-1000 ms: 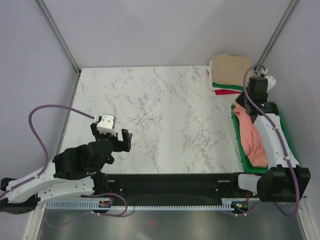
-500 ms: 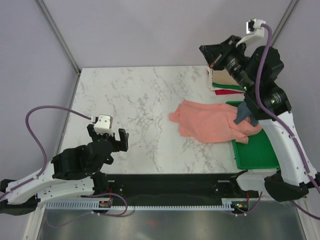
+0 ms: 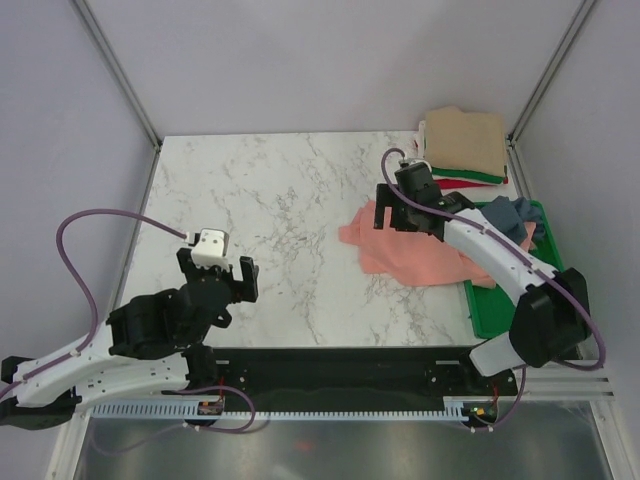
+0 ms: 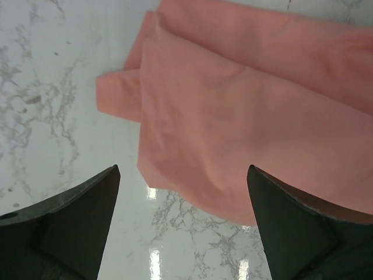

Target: Fold and stack the t-shirts

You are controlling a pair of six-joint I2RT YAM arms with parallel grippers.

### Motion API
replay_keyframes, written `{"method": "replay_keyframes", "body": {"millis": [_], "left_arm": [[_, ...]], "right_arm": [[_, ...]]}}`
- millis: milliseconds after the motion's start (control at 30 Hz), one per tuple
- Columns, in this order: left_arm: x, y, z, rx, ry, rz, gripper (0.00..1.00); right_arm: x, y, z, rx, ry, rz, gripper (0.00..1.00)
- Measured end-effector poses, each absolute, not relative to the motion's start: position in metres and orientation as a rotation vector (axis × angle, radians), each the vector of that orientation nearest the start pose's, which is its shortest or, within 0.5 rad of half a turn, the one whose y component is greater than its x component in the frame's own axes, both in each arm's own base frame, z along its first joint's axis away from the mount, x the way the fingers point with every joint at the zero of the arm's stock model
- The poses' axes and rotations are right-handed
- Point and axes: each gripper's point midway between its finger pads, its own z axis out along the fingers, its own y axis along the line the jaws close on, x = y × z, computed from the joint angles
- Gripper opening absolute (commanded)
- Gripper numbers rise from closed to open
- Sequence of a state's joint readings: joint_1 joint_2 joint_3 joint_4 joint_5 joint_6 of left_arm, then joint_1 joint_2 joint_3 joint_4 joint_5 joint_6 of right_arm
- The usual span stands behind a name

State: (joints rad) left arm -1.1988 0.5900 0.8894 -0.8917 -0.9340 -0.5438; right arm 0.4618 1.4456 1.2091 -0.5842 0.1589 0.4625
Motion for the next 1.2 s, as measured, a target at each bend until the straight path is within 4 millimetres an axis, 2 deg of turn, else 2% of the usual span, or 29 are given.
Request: {"method": "replay_keyframes", "body": {"millis": [233,433,533,567,633,667,700,733,767,933,1000,1067,1133,1167,1200], "left_arm": [[0.177,-0.100,0.252,0.117,1.906,-0.159,0.96],[0.176,-0.097,0.252,0.112,1.906,-0.155,0.96],[0.176,-0.097,0.251,0.113,1.907,-0.150,0.96],[0.176,-0.097,0.251,0.113,1.907,-0.150,0.97],[0.176,-0.097,0.251,0.113,1.907,-0.150,0.97],[0.176,-0.096,0.251,0.112,1.906,-0.150,0.97],[0.176,-0.096,0.251,0.112,1.906,-0.150,0.97],[0.176,-0.096,0.251,0.112,1.906,-0.151,0.97],[0.176,-0.096,0.251,0.112,1.906,-0.151,0.97],[0.176,-0.096,0.252,0.109,1.904,-0.155,0.97],[0.176,-0.095,0.252,0.108,1.904,-0.155,0.97],[0.176,-0.095,0.252,0.106,1.904,-0.154,0.97],[0.176,-0.095,0.252,0.105,1.903,-0.154,0.97],[0.176,-0.094,0.252,0.104,1.903,-0.153,0.97],[0.176,-0.094,0.252,0.103,1.904,-0.152,0.97]], "right_arm": [[0.339,0.171,0.077,0.003,2.620,0.123,0.98],[0.323,0.184,0.026,-0.088,2.724,0.070,0.95],[0.321,0.185,0.017,-0.102,2.733,0.063,0.83],[0.322,0.185,0.016,-0.102,2.725,0.066,0.69],[0.325,0.186,0.016,-0.111,2.706,0.077,0.53],[0.328,0.186,0.016,-0.108,2.693,0.089,0.34],[0.330,0.186,0.016,-0.111,2.681,0.097,0.25],[0.332,0.188,0.016,-0.104,2.670,0.117,0.06],[0.333,0.189,0.016,-0.102,2.663,0.136,0.00],[0.328,0.206,0.022,-0.112,2.680,0.239,0.00],[0.327,0.219,0.041,-0.146,2.696,0.257,0.00],[0.339,0.249,0.090,-0.201,2.633,0.312,0.00],[0.359,0.290,0.167,-0.251,2.493,0.407,0.00],[0.367,0.313,0.217,-0.273,2.387,0.474,0.00],[0.370,0.337,0.278,-0.302,2.250,0.558,0.00]]}}
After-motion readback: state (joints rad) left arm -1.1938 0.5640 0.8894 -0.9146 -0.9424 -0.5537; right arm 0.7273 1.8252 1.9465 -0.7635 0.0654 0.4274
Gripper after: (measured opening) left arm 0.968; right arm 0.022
